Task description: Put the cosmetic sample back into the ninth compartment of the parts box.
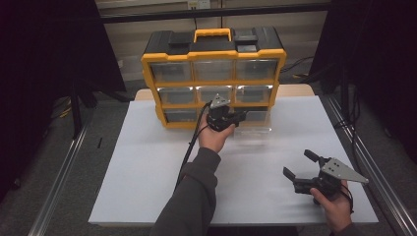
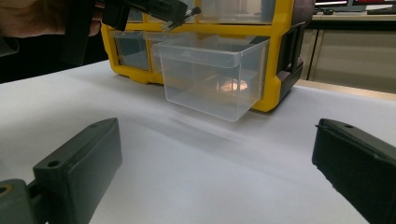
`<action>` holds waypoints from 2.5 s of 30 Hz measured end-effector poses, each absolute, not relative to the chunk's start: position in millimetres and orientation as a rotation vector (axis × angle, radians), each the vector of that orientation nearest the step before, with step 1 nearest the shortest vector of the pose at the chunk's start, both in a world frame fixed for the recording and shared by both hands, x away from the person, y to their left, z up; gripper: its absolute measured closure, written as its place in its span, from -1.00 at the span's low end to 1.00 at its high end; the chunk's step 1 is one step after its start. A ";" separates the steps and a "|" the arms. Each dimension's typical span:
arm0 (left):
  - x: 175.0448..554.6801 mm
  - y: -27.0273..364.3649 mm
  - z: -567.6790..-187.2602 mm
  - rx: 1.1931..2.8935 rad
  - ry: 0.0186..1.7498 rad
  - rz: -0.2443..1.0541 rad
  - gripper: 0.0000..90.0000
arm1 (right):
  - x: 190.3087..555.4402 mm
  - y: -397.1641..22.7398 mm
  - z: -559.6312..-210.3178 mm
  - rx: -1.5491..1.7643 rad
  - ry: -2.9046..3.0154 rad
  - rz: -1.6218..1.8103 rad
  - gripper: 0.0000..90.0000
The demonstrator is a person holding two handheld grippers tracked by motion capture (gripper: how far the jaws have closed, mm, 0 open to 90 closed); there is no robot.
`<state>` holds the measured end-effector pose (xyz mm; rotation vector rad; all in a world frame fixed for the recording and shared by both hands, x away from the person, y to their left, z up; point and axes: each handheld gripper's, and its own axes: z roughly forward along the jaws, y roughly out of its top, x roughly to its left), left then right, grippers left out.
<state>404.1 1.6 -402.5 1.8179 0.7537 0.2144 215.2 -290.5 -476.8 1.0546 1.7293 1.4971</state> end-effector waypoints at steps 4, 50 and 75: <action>405.0 0.1 -403.2 1.817 0.769 0.224 0.81 | 215.2 -290.4 -476.8 1.055 1.730 1.497 -0.98; 414.8 -7.6 -410.1 1.833 0.770 0.248 0.81 | 215.6 -290.0 -476.9 1.057 1.737 1.498 -0.98; 416.8 -9.8 -414.9 1.852 0.765 0.247 0.80 | 215.7 -290.0 -476.8 1.054 1.733 1.505 -0.98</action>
